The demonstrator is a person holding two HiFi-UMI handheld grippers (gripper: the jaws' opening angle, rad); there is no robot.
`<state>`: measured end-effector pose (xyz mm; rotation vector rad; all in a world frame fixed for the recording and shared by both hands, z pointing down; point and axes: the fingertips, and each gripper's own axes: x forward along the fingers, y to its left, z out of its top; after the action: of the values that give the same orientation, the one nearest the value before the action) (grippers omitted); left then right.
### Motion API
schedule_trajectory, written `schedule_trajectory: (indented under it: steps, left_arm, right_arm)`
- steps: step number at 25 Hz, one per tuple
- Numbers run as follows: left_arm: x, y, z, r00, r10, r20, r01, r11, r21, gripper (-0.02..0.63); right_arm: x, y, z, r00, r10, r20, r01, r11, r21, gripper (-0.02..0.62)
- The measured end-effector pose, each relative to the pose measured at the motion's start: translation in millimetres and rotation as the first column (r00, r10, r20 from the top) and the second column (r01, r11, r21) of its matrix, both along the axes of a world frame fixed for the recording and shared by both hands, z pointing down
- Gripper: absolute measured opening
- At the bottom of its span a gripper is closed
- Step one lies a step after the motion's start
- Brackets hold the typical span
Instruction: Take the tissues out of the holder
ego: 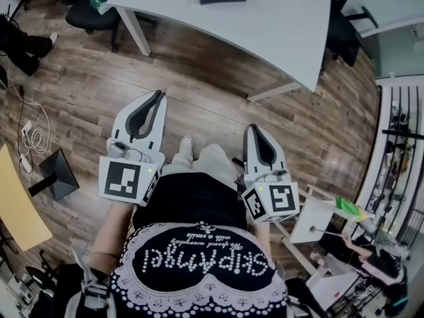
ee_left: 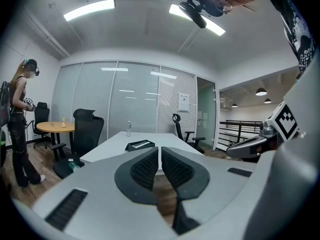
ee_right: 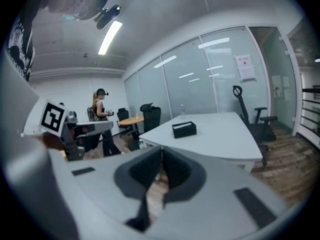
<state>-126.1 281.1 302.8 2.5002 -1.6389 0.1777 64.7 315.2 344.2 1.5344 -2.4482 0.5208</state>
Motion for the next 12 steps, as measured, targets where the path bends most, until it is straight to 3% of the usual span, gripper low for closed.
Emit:
schedule_trajectory:
  steps: [4,12]
  left_arm:
    - [-6,-1,12,0.999,-0.034,-0.013,0.033,0.998,-0.048,0.043]
    - [-7,-10,22,0.999,-0.047,-0.014,0.046,0.997,-0.068,0.043]
  right_arm:
    - [-5,-7,6,1.0,-0.02,-0.006,0.02,1.0,-0.022,0.035]
    - [-5,-21,13,0.999,-0.037,-0.005,0.037,0.998,-0.048,0.035]
